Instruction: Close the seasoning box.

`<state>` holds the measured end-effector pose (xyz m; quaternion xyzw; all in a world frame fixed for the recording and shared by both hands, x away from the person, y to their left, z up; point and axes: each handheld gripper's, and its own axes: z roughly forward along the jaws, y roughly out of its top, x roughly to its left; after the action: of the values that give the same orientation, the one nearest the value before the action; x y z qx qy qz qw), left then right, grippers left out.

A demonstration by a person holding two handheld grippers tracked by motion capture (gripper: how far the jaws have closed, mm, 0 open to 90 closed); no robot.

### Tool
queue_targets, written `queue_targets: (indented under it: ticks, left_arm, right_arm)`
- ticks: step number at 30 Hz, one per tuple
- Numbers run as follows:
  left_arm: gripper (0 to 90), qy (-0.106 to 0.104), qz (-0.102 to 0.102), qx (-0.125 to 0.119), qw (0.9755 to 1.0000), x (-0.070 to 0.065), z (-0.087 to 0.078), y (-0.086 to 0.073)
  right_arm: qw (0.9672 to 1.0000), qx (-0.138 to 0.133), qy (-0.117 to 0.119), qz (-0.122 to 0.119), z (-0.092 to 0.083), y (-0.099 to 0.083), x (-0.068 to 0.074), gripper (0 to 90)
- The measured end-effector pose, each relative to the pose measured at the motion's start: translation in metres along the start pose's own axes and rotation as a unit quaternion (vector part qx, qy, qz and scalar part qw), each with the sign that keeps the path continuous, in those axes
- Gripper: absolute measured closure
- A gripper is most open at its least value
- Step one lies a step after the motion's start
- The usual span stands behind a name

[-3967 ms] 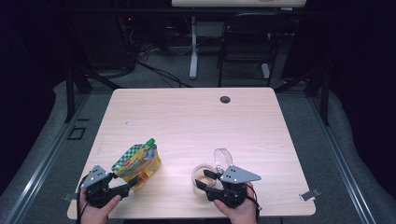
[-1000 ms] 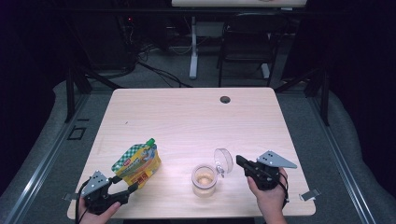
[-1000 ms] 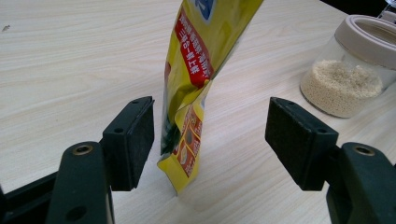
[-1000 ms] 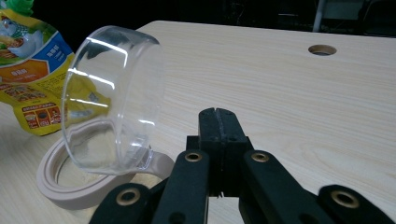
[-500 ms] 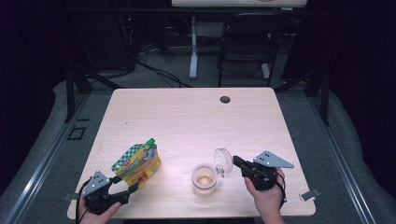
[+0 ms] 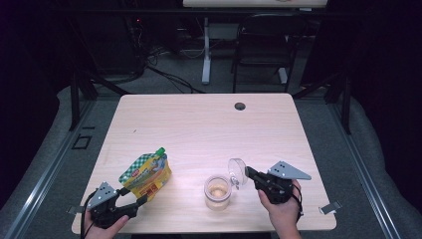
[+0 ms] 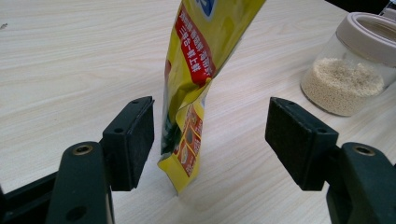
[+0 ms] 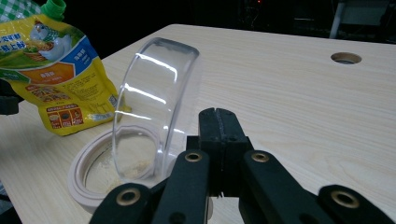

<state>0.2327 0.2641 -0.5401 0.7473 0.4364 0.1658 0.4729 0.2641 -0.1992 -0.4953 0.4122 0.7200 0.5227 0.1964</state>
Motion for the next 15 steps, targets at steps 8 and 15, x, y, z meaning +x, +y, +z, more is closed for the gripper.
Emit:
queue_targets:
  ticks: [8,15]
  left_arm:
    - [33.0,0.001,0.001,-0.001,1.0,0.0003,-0.0003,0.0001]
    - [33.0,0.001,0.001,-0.001,1.0,0.0006,-0.0004,0.0003]
  right_arm:
    - [1.0,0.003,0.002,-0.007,0.0006,0.0012,0.0039,90.0]
    - [0.9999,0.002,0.006,-0.011,0.0018,0.0016,0.0078,90.0]
